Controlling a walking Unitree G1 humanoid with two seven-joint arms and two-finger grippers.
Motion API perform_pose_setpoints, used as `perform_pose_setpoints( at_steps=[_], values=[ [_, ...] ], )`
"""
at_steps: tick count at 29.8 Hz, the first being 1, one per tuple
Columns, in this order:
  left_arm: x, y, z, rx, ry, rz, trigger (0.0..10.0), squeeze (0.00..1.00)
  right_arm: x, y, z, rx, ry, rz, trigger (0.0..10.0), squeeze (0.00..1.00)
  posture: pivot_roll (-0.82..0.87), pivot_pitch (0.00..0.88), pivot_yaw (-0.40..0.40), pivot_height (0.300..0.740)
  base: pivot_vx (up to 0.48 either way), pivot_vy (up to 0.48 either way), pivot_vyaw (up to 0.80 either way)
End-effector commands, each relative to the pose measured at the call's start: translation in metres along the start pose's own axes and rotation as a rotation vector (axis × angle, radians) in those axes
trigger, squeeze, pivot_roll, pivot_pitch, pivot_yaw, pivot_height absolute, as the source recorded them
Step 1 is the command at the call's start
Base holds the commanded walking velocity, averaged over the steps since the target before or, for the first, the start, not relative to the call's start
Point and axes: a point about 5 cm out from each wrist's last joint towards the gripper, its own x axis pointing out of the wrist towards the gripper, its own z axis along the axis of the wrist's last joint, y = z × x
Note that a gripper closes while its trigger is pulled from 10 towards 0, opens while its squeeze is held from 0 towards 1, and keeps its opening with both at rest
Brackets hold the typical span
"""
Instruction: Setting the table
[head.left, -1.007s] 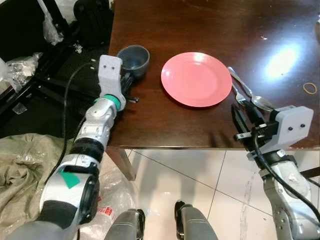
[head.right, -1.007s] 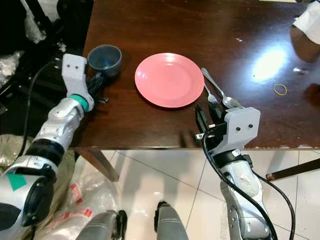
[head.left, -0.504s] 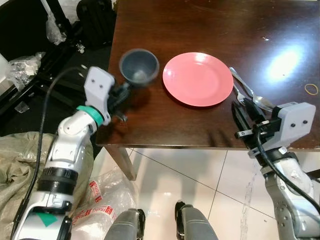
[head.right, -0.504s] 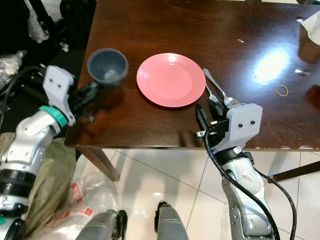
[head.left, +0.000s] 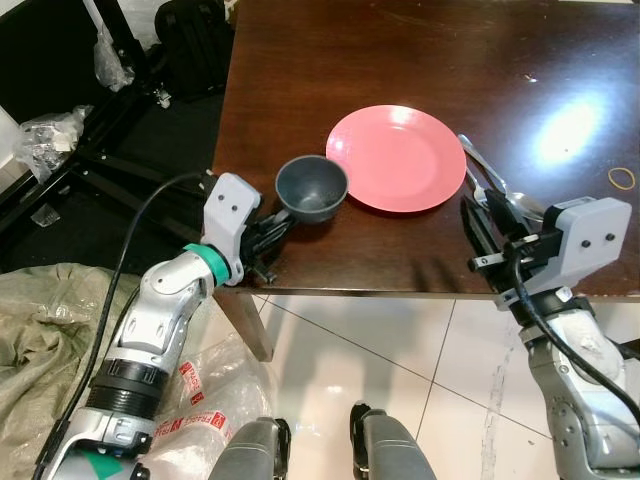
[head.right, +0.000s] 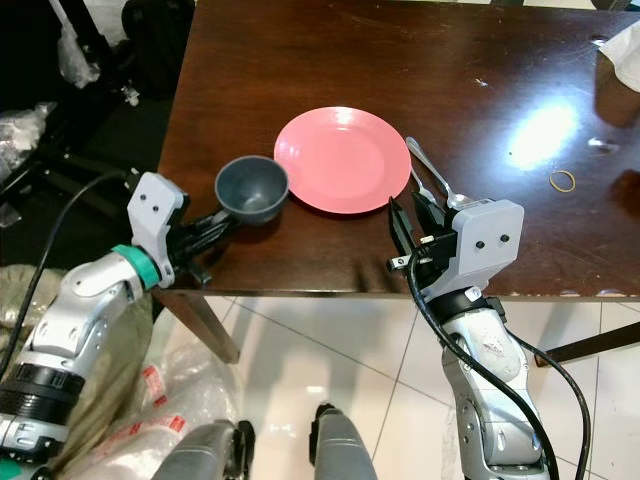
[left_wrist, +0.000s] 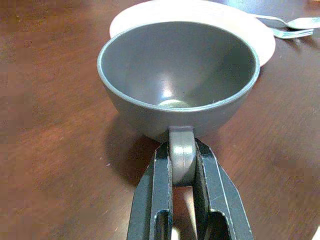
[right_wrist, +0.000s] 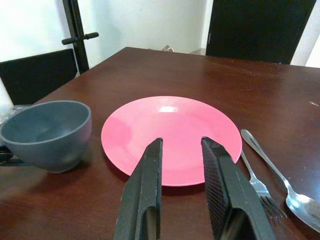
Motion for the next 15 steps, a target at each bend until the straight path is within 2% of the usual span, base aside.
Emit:
perform_pose_setpoints(
  at_steps=[1,5,7,9,10,11,12,13,15],
  values=[
    [0.0024,-0.0027,-0.0009,0.009,0.015,-0.009,10.0,0.00,-0.0025,0.0005,-0.0064,0.012,0.031,-0.008,10.0,0.00,-0.04,0.132,0.085,0.740,0.000,0.000,0.00],
    [0.0032,-0.0019,-0.0001,0.010,0.012,-0.003,10.0,0.02,-0.0031,0.0008,-0.0065,0.012,0.031,-0.010,10.0,0.00,-0.04,0.131,0.086,0.740,0.000,0.000,0.00],
    [0.0033,-0.0017,0.0014,0.013,0.010,-0.001,10.0,0.28,-0.0036,0.0009,-0.0069,0.013,0.031,-0.012,10.0,0.00,-0.04,0.130,0.087,0.740,0.000,0.000,0.00],
    [0.0033,-0.0017,0.0014,0.013,0.010,-0.001,10.0,0.28,-0.0036,0.0009,-0.0069,0.013,0.031,-0.012,10.0,0.00,-0.04,0.130,0.087,0.740,0.000,0.000,0.00],
    [0.0031,-0.0016,0.0024,0.019,0.010,0.003,10.0,0.38,-0.0036,0.0009,-0.0069,0.014,0.031,-0.013,10.0,0.00,-0.04,0.129,0.087,0.740,0.000,0.000,0.00],
    [0.0030,-0.0010,0.0030,0.023,0.009,0.009,10.0,0.67,-0.0034,0.0008,-0.0070,0.014,0.031,-0.014,10.0,0.00,-0.04,0.129,0.087,0.740,0.000,0.000,0.00],
    [0.0030,-0.0010,0.0030,0.023,0.009,0.009,10.0,0.67,-0.0034,0.0008,-0.0070,0.014,0.031,-0.014,10.0,0.00,-0.04,0.129,0.087,0.740,0.000,0.000,0.00],
    [0.0024,0.0003,0.0036,0.029,0.008,0.016,10.0,1.00,-0.0031,0.0007,-0.0070,0.014,0.030,-0.013,10.0,0.00,-0.04,0.129,0.086,0.740,0.000,0.000,0.00],
    [0.0015,0.0015,0.0042,0.037,0.008,0.021,10.0,1.00,-0.0029,0.0004,-0.0071,0.014,0.030,-0.013,10.0,0.00,-0.03,0.127,0.085,0.740,0.000,0.000,0.00]
  ],
)
